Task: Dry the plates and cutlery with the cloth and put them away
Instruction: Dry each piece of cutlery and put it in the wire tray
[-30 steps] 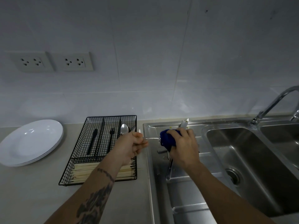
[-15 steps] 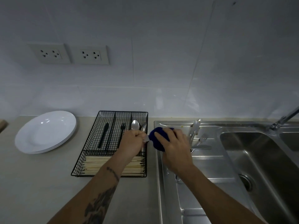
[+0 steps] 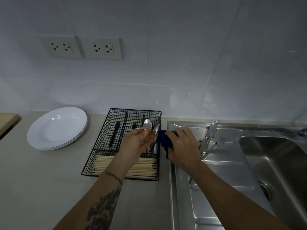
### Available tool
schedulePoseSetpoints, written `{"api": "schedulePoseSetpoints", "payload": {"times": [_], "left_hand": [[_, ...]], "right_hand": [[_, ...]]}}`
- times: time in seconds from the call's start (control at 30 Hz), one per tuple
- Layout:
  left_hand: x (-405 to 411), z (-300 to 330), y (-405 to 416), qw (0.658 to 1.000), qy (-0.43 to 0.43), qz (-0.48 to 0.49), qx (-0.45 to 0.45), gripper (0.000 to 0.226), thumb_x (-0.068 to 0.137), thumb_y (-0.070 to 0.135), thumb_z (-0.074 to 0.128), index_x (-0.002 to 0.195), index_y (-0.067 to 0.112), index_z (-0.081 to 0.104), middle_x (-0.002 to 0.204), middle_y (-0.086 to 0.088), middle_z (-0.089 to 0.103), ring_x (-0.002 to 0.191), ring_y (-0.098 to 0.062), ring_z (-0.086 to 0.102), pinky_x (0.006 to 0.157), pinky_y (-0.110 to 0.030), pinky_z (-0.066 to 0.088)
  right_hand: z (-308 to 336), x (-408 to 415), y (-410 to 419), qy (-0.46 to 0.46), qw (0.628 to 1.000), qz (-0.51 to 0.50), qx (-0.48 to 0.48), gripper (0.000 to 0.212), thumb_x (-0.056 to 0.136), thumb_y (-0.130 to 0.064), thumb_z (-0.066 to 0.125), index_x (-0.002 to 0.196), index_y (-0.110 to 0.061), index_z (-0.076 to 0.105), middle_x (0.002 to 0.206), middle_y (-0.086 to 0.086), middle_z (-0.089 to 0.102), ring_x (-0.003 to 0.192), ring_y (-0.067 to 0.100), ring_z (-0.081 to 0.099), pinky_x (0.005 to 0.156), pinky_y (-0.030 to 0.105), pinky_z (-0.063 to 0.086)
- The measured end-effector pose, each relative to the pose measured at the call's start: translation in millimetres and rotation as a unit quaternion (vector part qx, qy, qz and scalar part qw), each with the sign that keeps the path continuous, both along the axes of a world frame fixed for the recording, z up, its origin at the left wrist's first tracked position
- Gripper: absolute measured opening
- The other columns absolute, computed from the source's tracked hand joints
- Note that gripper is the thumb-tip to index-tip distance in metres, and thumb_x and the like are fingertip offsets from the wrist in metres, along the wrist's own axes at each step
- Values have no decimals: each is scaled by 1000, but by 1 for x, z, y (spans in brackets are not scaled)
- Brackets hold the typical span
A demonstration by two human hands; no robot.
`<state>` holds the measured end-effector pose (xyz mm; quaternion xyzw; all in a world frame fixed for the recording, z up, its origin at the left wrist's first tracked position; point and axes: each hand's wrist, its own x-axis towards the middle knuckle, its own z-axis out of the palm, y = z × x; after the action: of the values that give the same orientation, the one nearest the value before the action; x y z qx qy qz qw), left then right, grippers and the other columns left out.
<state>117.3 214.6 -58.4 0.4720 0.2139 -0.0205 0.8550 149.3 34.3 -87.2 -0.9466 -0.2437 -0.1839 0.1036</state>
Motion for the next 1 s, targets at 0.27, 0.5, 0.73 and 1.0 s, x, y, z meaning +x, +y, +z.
{"api": "schedulePoseSetpoints", "payload": {"times": [0.27,0.5,0.73,1.0], "left_hand": [[60,-3,63,981,41,151,114,18,101,11,48,96,9,66,91,-10,69,83,-20,70,75,-33,60],[111,-41,90,825,71,-4,560,23,86,16,65,70,0,68,63,-7,65,58,-20,59,59,-25,48],[108,-47,62,677,86,-105,723,19,84,14,62,71,2,70,66,-4,64,54,-12,50,50,-22,36],[92,-26,-51,743,-69,-133,652,17,88,12,56,87,18,72,89,3,70,78,-15,65,70,-25,52]], "right_hand": [[-9,18,-8,79,995,-14,51,50,62,-18,68,112,-19,68,95,5,66,89,28,52,73,35,48],[-1,50,-56,115,975,-84,170,51,68,-3,59,115,-19,69,94,7,68,86,29,59,72,37,52],[5,61,-111,143,958,-146,199,47,70,-6,57,111,-24,70,93,2,70,81,21,62,70,35,54],[10,40,-141,158,949,-174,209,47,71,-7,56,109,-31,70,90,-4,71,80,20,63,70,38,56]]}}
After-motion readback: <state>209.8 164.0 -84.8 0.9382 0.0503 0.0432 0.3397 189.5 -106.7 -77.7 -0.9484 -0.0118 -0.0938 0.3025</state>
